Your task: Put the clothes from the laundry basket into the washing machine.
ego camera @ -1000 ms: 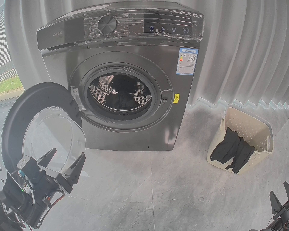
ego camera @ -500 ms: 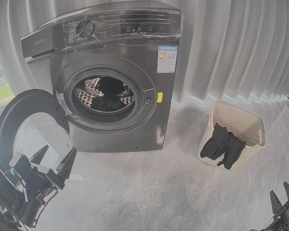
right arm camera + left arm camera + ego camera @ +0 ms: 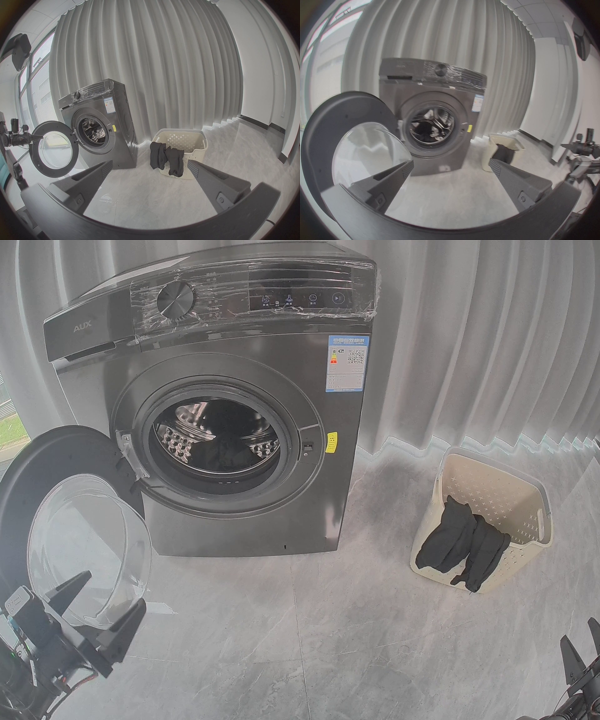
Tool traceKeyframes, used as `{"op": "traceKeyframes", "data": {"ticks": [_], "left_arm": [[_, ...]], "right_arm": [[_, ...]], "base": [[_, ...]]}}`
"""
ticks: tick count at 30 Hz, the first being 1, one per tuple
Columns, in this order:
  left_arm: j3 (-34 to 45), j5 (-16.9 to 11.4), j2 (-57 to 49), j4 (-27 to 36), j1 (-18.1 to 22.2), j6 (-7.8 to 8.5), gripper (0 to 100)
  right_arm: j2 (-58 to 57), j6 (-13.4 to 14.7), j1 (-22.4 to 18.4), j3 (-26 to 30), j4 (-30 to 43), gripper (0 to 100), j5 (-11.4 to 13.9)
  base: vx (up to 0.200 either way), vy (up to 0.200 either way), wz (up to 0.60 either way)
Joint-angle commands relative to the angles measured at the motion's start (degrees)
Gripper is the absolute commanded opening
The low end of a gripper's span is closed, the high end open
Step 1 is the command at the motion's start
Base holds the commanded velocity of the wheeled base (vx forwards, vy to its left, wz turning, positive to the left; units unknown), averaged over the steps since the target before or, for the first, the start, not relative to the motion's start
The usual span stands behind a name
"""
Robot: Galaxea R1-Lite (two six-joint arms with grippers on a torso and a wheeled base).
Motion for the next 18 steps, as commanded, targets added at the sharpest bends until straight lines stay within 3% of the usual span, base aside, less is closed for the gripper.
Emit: {"op": "traceKeyframes", "data": {"ticks": [1, 4, 10, 18], "left_arm": [[0.99, -6.19, -5.31, 3.85, 0.64, -1.98, 100], [0.99, -7.15, -5.40, 4.90, 0.81, -1.62, 100], [0.99, -7.42, -6.37, 7.80, 2.13, -2.24, 100], [0.99, -7.68, -8.39, 9.47, 3.19, -2.33, 100]], "right_arm": [[0.27, 0.11, 0.02, 1.01, -0.02, 100, 0.04], [0.27, 0.19, 0.02, 1.01, -0.02, 100, 0.04], [0.27, 0.55, 0.02, 1.01, -0.02, 100, 0.13], [0.36, 0.55, 0.02, 1.01, 0.07, 100, 0.13]], "base": [[0.000, 0.000, 0.00], [0.000, 0.000, 0.00], [-0.200, 0.000, 0.00], [0.000, 0.000, 0.00]]}}
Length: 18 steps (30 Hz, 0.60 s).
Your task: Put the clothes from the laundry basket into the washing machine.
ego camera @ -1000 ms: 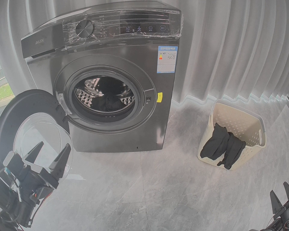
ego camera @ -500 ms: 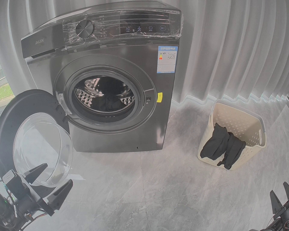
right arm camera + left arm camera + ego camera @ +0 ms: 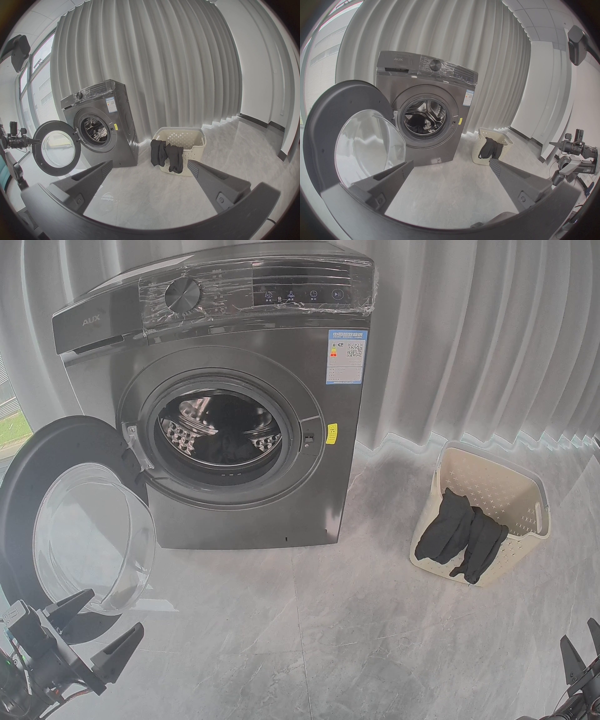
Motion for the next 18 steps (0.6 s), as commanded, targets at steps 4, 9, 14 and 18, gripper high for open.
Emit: {"op": "traceKeyframes", "data": {"ticks": [4, 9, 14, 18], "left_arm": [[1.01, -1.97, -4.87, 3.71, 0.32, 0.03, 100], [1.01, -2.67, -5.66, 4.24, 1.29, 0.29, 100], [1.01, -2.76, -5.83, 4.24, 1.29, 0.47, 100], [1.01, -2.85, -7.33, 4.15, 0.94, 0.64, 100]], "right_arm": [[0.26, 0.08, 0.05, 1.01, 0.01, 100, 0.07], [0.26, 0.08, 0.05, 1.01, -0.08, 100, 0.07], [0.26, 0.08, 0.05, 1.01, -0.08, 100, 0.07], [0.26, 0.08, 0.05, 1.01, -0.08, 100, 0.07]], "base": [[0.000, 0.000, -0.60], [0.000, 0.000, -0.60], [0.000, 0.000, 0.00], [0.000, 0.000, 0.00]]}}
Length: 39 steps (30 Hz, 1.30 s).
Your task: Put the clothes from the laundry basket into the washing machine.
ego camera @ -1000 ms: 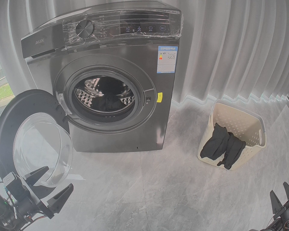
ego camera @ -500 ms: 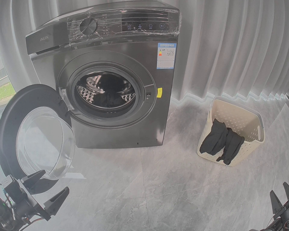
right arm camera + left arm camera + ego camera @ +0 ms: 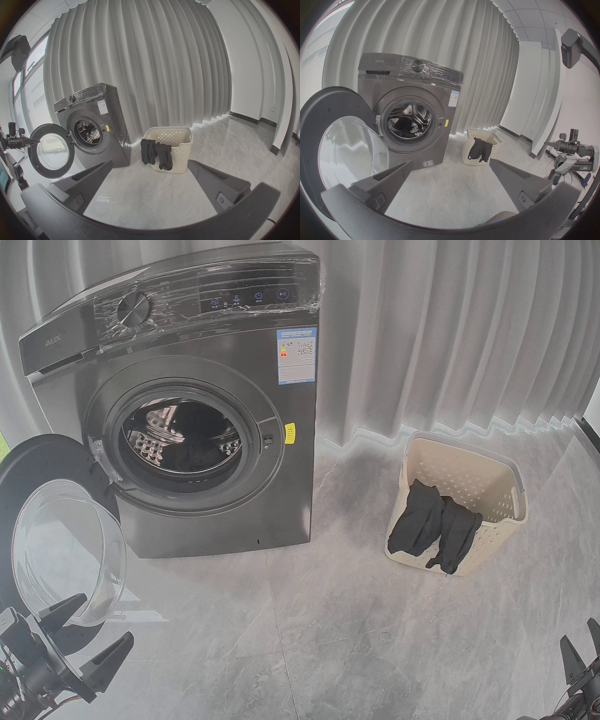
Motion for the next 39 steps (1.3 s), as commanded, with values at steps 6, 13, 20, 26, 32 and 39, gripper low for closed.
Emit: {"op": "traceKeyframes", "data": {"ticks": [6, 13, 20, 26, 32, 39], "left_arm": [[0.92, -3.11, -2.04, 0.45, 0.57, -0.68, 100], [0.84, -3.98, -1.87, 0.36, 2.68, -0.24, 100], [0.84, -3.98, -1.87, 0.45, 2.42, -0.15, 100], [0.92, -3.98, -1.96, 0.45, 2.33, -0.15, 100], [0.92, -3.98, -1.96, 0.36, 2.33, -0.24, 100], [0.92, -3.98, -1.96, 0.45, 2.33, -0.24, 100]], "right_arm": [[0.18, 0.01, 0.01, 1.01, -0.04, 100, 0.00], [0.18, 0.01, 0.01, 1.01, -0.04, 100, 0.00], [0.18, 0.19, 0.01, 1.01, 0.05, 100, 0.00], [0.18, 0.36, 0.01, 1.01, 0.05, 100, 0.00], [0.18, 0.36, 0.01, 1.01, -0.04, 100, 0.00], [0.18, 0.28, 0.01, 1.01, -0.04, 100, 0.00]], "base": [[0.067, 0.000, 0.00], [0.200, 0.000, 0.00], [0.000, 0.000, 0.00], [0.000, 0.000, -0.50], [0.000, 0.000, -0.40], [0.000, 0.000, 0.00]]}}
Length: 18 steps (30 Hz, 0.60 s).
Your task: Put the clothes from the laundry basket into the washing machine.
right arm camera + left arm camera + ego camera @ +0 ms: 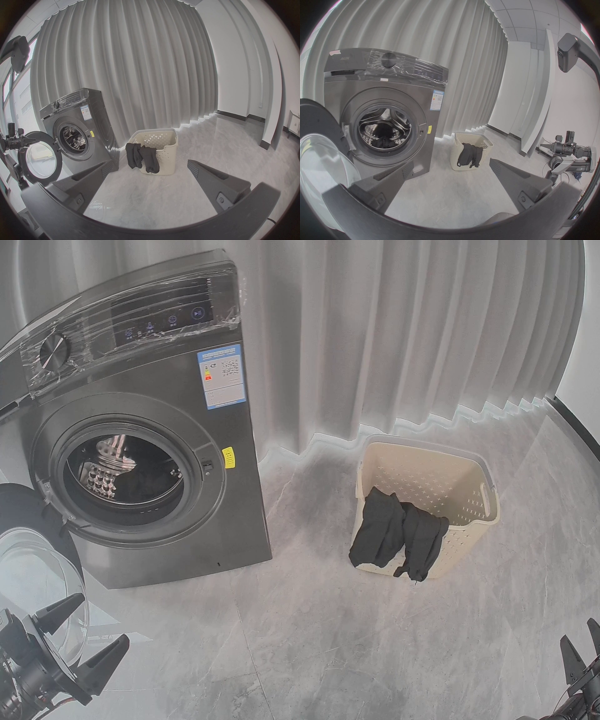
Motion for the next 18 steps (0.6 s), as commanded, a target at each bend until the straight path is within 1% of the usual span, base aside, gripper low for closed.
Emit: {"op": "traceKeyframes", "data": {"ticks": [1, 8, 15, 18], "left_arm": [[0.90, -0.07, 0.17, 0.00, 0.01, 0.01, 100], [0.90, -0.07, 0.17, 0.00, 0.01, 0.01, 100], [0.99, -0.07, 0.17, 0.00, 0.01, -0.08, 100], [0.99, 0.01, 0.25, 0.09, 0.36, 0.01, 100]], "right_arm": [[0.14, -0.03, 0.02, 1.01, -0.04, 100, -0.01], [0.14, 0.06, 0.02, 1.01, -0.04, 100, 0.08], [0.14, 0.06, 0.02, 1.01, 0.05, 100, 0.08], [0.14, -0.03, 0.02, 1.01, 0.05, 100, 0.08]], "base": [[0.000, 0.000, 0.00], [0.000, 0.000, 0.00], [0.000, 0.000, -0.60], [0.000, 0.000, 0.00]]}}
